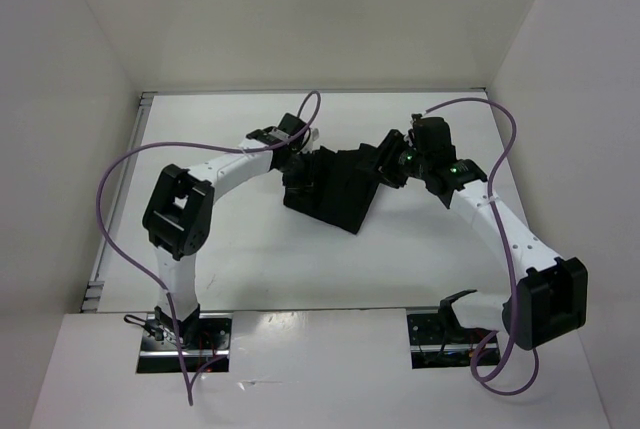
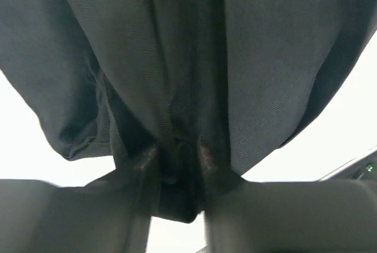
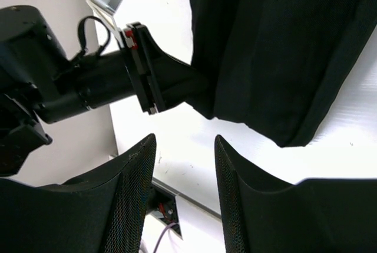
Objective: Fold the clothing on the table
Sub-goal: Fold the skirt
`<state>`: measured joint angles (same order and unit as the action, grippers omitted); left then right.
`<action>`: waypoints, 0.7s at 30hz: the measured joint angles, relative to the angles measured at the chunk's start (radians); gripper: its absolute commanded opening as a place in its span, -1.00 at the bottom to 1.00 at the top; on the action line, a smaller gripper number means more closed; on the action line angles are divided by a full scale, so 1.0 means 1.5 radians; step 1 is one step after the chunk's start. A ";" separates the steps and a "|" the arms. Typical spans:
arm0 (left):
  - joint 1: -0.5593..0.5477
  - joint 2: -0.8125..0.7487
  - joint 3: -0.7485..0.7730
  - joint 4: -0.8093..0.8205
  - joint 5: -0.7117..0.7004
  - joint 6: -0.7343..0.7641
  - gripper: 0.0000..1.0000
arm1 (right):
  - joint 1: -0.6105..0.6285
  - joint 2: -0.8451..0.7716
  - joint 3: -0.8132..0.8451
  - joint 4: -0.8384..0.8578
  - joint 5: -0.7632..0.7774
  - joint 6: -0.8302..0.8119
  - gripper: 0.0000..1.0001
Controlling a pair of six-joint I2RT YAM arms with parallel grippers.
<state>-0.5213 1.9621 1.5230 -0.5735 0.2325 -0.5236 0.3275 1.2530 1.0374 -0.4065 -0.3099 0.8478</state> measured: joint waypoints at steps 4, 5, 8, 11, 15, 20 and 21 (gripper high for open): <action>-0.003 -0.001 -0.020 0.004 0.021 0.000 -1.00 | 0.000 -0.001 -0.004 0.001 0.000 0.000 0.00; -0.003 -0.002 -0.023 0.004 0.027 0.001 -1.00 | 0.000 -0.002 -0.008 0.001 0.000 0.000 0.00; 0.002 -0.017 -0.030 0.003 0.041 -0.003 -1.00 | 0.000 -0.004 -0.015 0.000 -0.001 0.001 0.00; 0.017 -0.059 -0.034 0.001 0.039 -0.007 -1.00 | 0.000 -0.004 -0.017 -0.003 -0.001 0.000 0.00; 0.034 -0.125 -0.034 0.001 0.012 -0.018 -1.00 | 0.000 0.007 -0.018 -0.005 -0.006 -0.003 0.00; 0.045 -0.150 -0.041 0.006 -0.025 -0.023 -1.00 | 0.002 0.079 -0.018 -0.017 -0.013 -0.017 0.00; 0.045 -0.150 -0.052 0.011 -0.033 -0.024 -1.00 | 0.003 0.099 -0.018 -0.020 -0.014 -0.021 0.00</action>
<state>-0.4538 1.7378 1.4445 -0.5571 0.1829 -0.5594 0.3325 1.4014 1.0107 -0.4362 -0.3305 0.8165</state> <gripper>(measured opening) 0.009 0.500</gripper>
